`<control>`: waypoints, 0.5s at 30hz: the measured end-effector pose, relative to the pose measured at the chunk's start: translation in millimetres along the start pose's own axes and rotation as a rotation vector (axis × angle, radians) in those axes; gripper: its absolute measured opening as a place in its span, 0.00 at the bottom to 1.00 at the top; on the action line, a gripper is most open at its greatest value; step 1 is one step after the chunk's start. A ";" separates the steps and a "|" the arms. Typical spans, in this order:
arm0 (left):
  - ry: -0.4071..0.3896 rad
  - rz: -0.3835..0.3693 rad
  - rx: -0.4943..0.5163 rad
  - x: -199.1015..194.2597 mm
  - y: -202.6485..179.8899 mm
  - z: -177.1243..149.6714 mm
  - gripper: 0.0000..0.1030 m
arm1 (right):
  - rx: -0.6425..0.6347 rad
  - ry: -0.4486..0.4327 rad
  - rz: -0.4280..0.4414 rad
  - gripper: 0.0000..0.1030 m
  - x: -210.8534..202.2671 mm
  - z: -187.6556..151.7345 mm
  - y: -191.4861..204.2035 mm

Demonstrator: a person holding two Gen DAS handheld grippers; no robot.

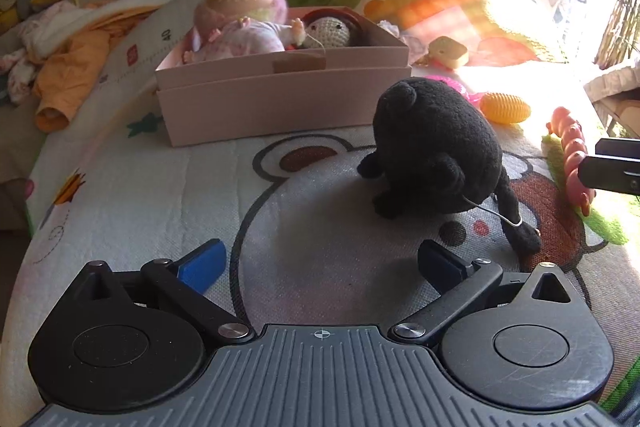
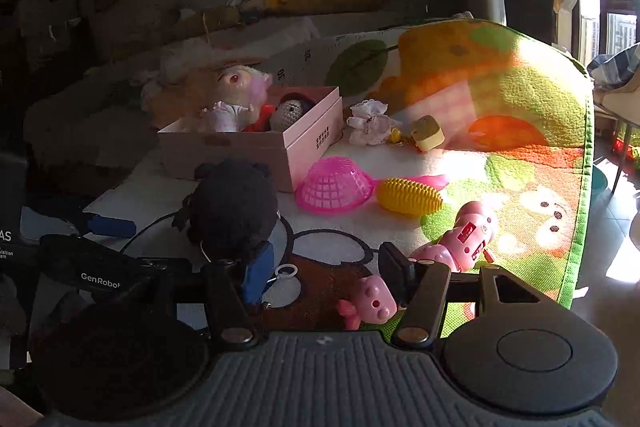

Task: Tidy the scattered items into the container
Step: 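Grasp the yellow corn toy with the right gripper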

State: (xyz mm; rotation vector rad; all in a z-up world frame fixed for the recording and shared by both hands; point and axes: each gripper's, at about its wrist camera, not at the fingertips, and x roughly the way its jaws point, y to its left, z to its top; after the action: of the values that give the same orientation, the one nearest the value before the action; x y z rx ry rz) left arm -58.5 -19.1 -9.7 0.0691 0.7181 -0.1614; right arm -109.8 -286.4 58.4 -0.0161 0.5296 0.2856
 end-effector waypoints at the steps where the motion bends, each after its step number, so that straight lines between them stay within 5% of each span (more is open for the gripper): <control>1: -0.007 -0.001 0.000 -0.2 0.4 -1.2 1.00 | -0.014 -0.001 -0.032 0.57 5.0 7.7 0.8; 8: -0.009 -0.016 0.016 -1.4 0.7 -1.5 1.00 | 0.198 0.131 -0.149 0.60 93.3 43.8 -44.7; 12: -0.016 -0.029 0.027 -2.1 2.4 -3.1 1.00 | 0.171 0.191 -0.175 0.61 125.1 45.4 -50.1; 15: -0.021 -0.035 0.034 -2.2 2.9 -3.5 1.00 | 0.130 0.195 -0.146 0.39 124.2 46.5 -43.1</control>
State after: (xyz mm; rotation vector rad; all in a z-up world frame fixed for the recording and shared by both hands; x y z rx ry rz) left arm -61.9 -15.6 -10.9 0.0875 0.6964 -0.2071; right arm 27.4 -290.8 34.0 0.0433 0.7366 0.1064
